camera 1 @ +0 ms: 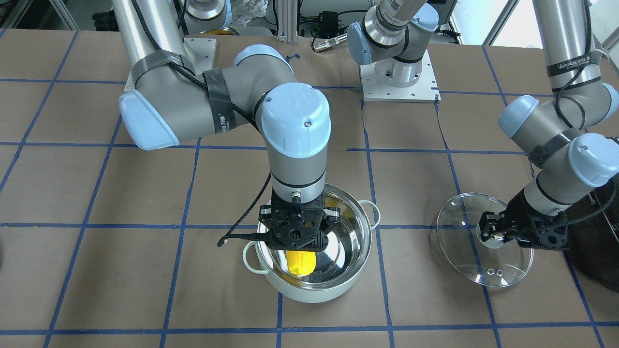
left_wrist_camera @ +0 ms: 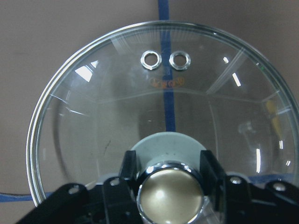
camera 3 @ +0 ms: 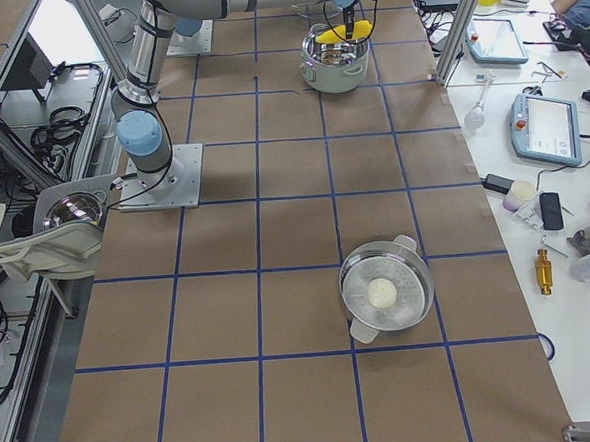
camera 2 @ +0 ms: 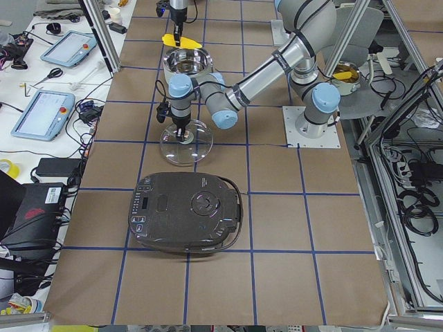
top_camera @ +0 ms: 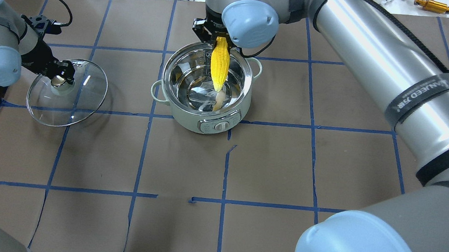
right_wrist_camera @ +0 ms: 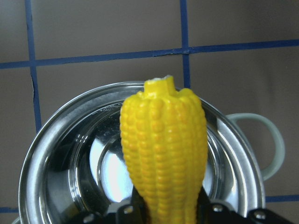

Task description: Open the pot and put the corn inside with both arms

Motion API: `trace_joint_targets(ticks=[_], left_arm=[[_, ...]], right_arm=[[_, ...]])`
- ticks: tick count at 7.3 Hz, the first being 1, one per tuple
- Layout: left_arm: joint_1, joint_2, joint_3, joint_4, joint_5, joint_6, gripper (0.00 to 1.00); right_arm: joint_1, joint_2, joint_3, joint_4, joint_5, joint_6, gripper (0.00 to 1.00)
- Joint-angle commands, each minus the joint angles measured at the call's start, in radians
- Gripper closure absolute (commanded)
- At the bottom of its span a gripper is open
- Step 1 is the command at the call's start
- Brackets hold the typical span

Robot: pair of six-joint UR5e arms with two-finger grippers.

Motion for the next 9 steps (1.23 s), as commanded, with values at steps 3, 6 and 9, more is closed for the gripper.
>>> trace_joint_targets(ticks=[3,6,9], left_arm=[[0.001,-0.018,-0.006,0.002,0.002,0.01,0.95],[0.001,-0.024,-0.003,0.002,0.005,0.01,0.08],[-0.082,0.075,0.076,-0.111,-0.003,-0.127,0.06]], right_arm=[[0.03,0.051,0.026,-0.092,0.012,-0.086,0.01],[0.028,0.036,0.109,-0.159,0.011,-0.086,0.0],[-0.06,-0.112,0.118,-0.104,0.0,-0.095,0.0]])
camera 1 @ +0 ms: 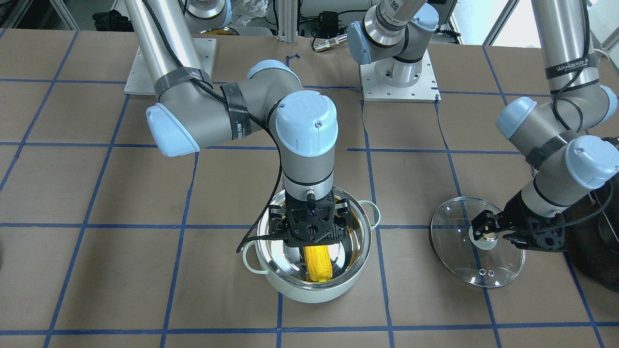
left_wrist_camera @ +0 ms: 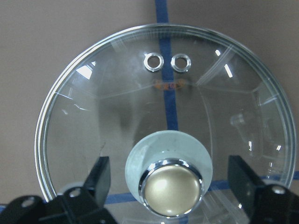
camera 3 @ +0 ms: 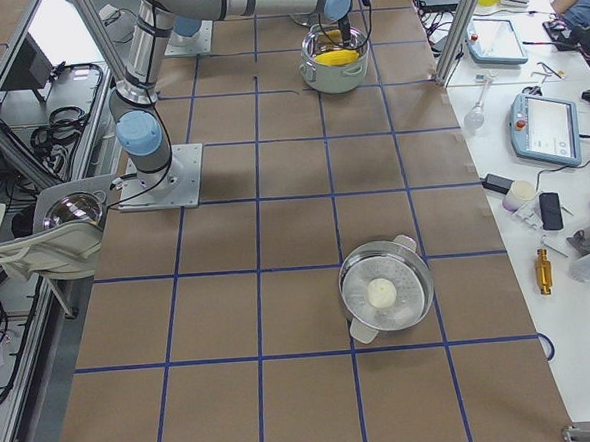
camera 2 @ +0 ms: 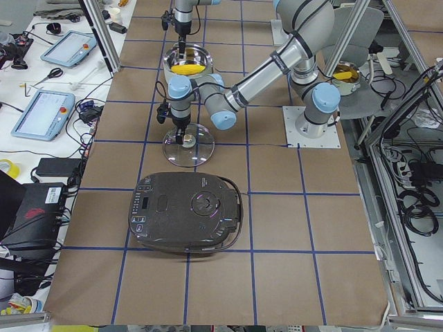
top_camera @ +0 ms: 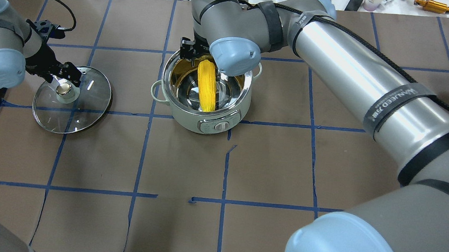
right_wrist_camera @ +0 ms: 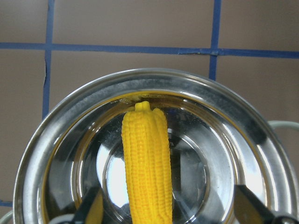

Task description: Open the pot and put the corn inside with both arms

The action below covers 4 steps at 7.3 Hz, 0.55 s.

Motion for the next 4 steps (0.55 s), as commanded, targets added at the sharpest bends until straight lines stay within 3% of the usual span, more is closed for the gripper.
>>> trace_joint_targets(ticks=[1,2,4], left_arm=[[-0.15,0.109,0.139,-0.244,0.0,-0.168,0.06],[-0.241,0.146,0.243,-0.416,0.029,-0.216,0.06],[-0.327,0.215,0.339,-0.598,0.021,-0.4,0.06]], right_arm=[[-0.128,-0.122,0.008,0.137,0.004,-0.072,0.0],[-0.187,-0.183,0.012,0.214,-0.002,-0.157,0.0],[-0.299,-0.293,0.058,0.46,-0.002,-0.186,0.0]])
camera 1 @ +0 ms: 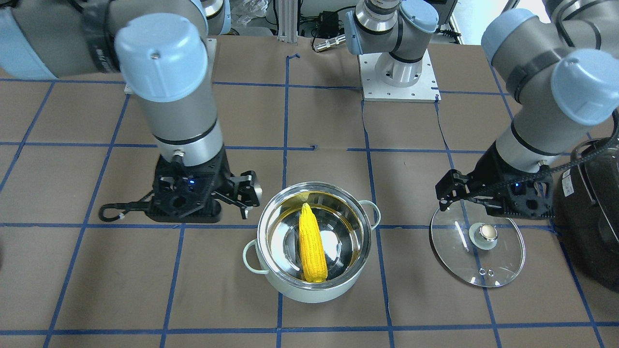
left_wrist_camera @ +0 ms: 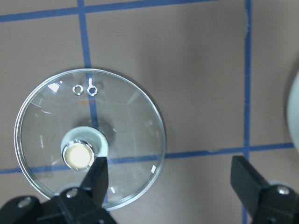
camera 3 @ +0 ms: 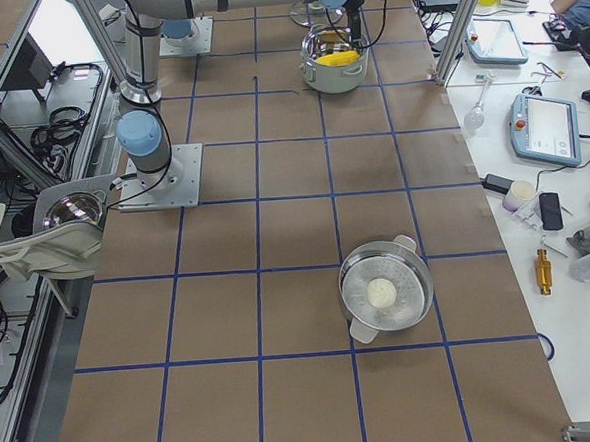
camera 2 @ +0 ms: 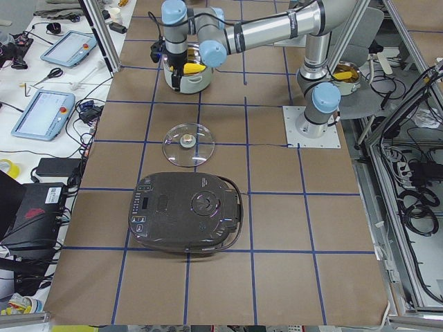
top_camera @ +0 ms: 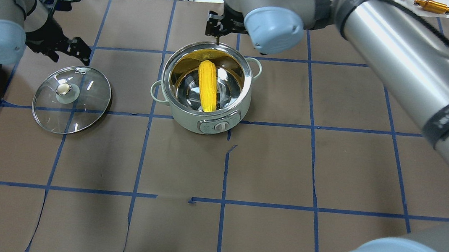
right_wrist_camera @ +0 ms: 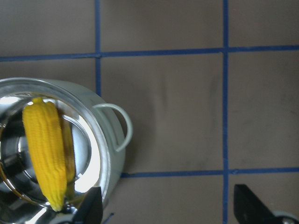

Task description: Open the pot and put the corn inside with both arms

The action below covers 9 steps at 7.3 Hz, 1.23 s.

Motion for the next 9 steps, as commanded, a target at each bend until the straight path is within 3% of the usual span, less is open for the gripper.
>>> trace_joint_targets(ticks=[1,2,4,9], left_arm=[[-0.119,0.1,0.057,-0.137,0.007,-0.115,0.04],[-0.159,0.143,0.046,-0.148,0.008,-0.144,0.04],[-0.162,0.191,0.043,-0.151,0.004,-0.169,0.03],[-0.155,0.239,0.016,-0.194,0.011,-0.174,0.0]], right_arm=[[-0.129,-0.16,0.099,0.176,-0.005,-0.192,0.0],[-0.195,-0.235,0.168,0.183,-0.005,-0.257,0.0],[-0.217,-0.308,0.263,0.183,-0.028,-0.338,0.0],[-0.213,-0.356,0.277,0.186,-0.018,-0.328,0.0]])
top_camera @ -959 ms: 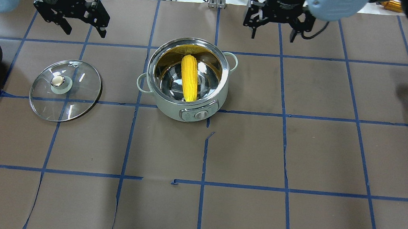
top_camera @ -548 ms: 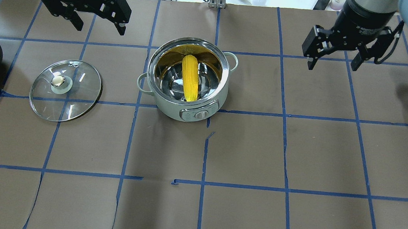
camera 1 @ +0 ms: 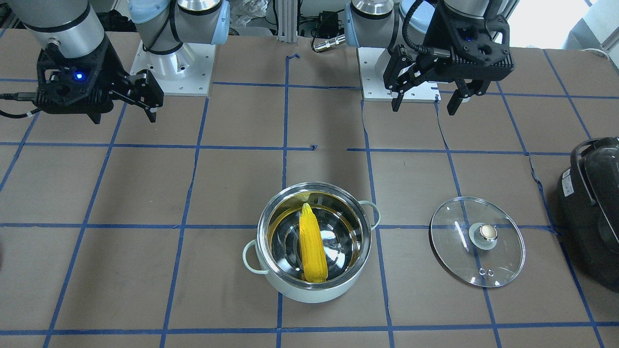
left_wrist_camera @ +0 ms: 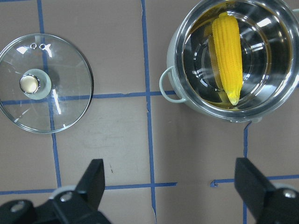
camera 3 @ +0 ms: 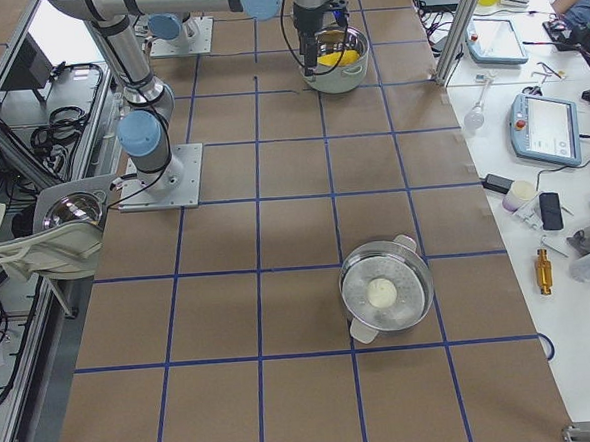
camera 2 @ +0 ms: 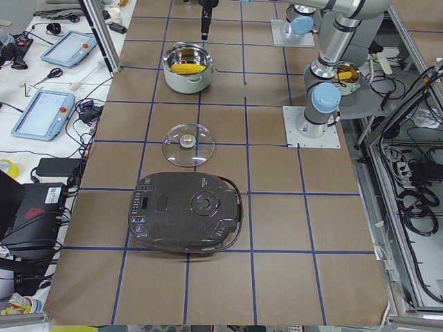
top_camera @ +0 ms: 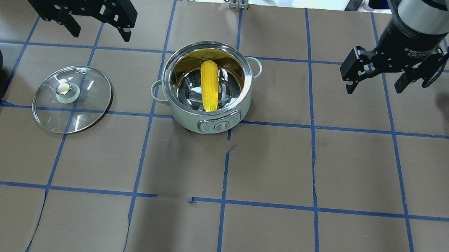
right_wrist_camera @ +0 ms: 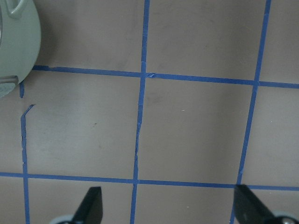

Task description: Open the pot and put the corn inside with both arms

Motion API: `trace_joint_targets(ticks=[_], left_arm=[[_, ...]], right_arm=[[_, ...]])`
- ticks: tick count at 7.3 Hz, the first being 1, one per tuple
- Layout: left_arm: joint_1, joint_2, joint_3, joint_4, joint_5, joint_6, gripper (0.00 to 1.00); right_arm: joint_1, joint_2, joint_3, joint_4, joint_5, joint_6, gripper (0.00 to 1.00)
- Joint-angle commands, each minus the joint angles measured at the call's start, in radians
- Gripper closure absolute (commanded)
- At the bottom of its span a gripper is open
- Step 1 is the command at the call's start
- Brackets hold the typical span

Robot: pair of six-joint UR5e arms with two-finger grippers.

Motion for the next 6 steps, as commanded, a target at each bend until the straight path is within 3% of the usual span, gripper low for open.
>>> trace_joint_targets(ticks=[1,6], left_arm=[[0.001,0.006,-0.003,-0.002,0.0,-0.001,0.0],[0.0,0.004,-0.008,0.006,-0.003,-0.001,0.0]], right_arm=[[0.001,-0.005,-0.007,0.002,0.007,0.0,0.0],[0.001,-0.005,-0.004,0.004,0.013,-0.001,0.0]])
